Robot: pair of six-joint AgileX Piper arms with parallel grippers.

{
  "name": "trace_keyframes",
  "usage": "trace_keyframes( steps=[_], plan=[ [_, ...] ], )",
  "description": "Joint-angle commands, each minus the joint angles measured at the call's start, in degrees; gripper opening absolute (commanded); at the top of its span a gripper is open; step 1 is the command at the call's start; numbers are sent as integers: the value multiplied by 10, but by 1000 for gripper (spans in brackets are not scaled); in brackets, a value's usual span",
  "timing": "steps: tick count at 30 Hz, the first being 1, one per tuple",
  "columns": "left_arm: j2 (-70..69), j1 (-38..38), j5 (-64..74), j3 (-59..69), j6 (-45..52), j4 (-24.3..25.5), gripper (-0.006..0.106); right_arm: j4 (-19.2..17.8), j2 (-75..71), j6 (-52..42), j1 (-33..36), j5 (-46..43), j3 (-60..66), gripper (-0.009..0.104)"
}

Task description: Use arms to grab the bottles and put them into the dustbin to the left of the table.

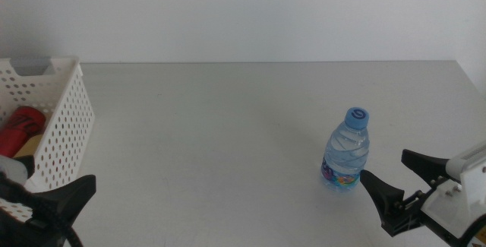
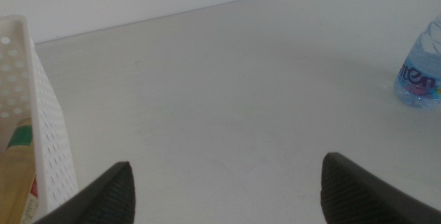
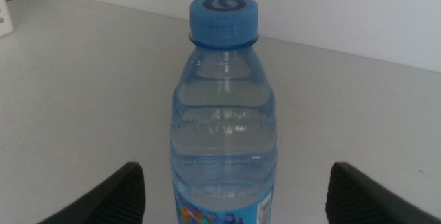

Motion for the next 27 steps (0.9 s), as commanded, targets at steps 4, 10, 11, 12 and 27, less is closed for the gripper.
trace_keyframes(
  steps=[4,10,11,12,27],
  plan=[
    [3,-4,-46,-15,-8,-7,89,-30,51,24,2,-116,-63,76],
    [3,-4,-46,-15,-8,-7,89,-36,119,51,2,-116,-124,88],
    [3,-4,-46,-15,-8,-7,89,-37,129,51,2,-116,-136,89],
    [3,-4,-46,-15,-8,-7,89,-40,139,51,2,-115,-148,89],
    [3,-4,-45,-15,-8,-7,89,-72,183,79,2,-91,-247,-1]
  ],
)
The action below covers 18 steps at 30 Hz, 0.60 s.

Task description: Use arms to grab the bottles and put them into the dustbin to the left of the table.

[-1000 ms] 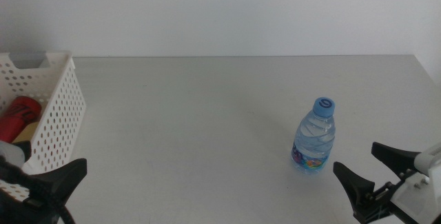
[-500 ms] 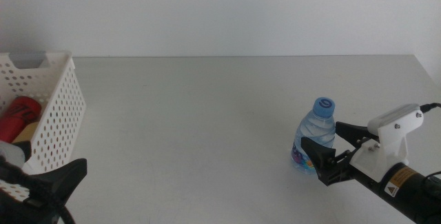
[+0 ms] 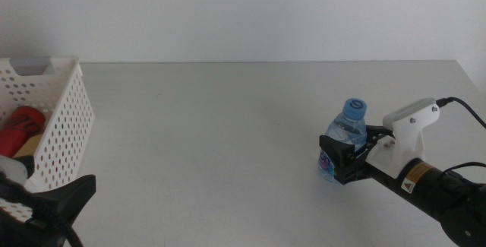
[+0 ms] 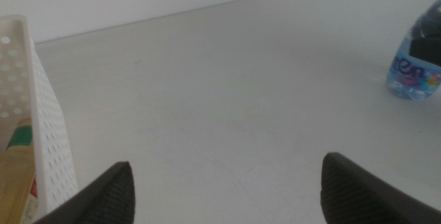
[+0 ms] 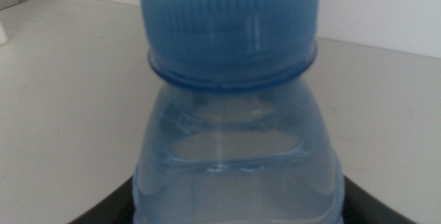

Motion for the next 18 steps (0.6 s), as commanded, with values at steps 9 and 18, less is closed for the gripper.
trace_keyframes(
  steps=[9,18],
  plan=[
    [3,-4,-46,-15,-8,-7,89,-112,18,83,67,82,-291,-1],
    [3,-4,-46,-15,-8,-7,89,-154,151,122,132,136,-504,-1]
  ],
)
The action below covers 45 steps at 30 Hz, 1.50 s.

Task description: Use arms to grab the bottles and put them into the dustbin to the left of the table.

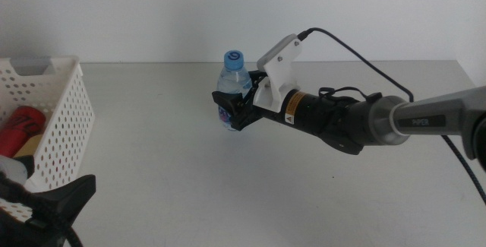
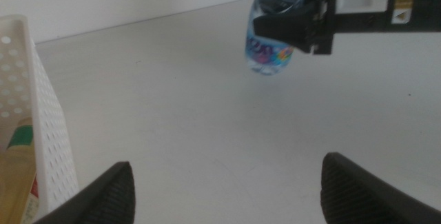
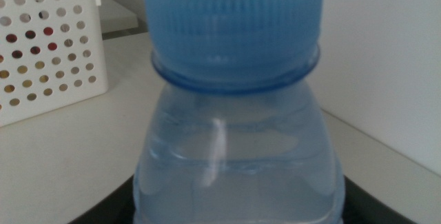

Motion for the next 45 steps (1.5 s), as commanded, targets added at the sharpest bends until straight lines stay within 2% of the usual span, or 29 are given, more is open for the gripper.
trace_keyframes(
  steps=[1,8,13,14,17,19,25,32,37,45],
  plan=[
    [3,-4,-46,-15,-8,-7,89,11,-19,1,14,-60,-49,-1],
    [3,-4,-46,-15,-8,-7,89,15,6,-7,36,-62,-59,0],
    [3,-4,-45,-15,-8,-7,89,17,10,-6,44,-46,-58,11],
    [3,-4,-46,-15,-8,-7,89,-5,9,13,44,-46,-58,57],
    [3,-4,-46,-15,-8,-7,89,-19,8,36,44,-33,-58,82],
    [3,-4,-46,-15,-8,-7,89,-21,6,48,44,-18,-52,93],
    [3,-4,-46,-15,-8,-7,89,-3,-46,30,42,-17,32,94],
    [3,-4,-46,-15,-8,-7,89,5,-203,24,42,-8,211,92],
    [3,-4,-46,-15,-8,-7,89,29,-363,26,42,43,322,89],
    [3,-4,-46,-15,-8,-7,89,26,-519,71,42,143,392,84]
  ],
)
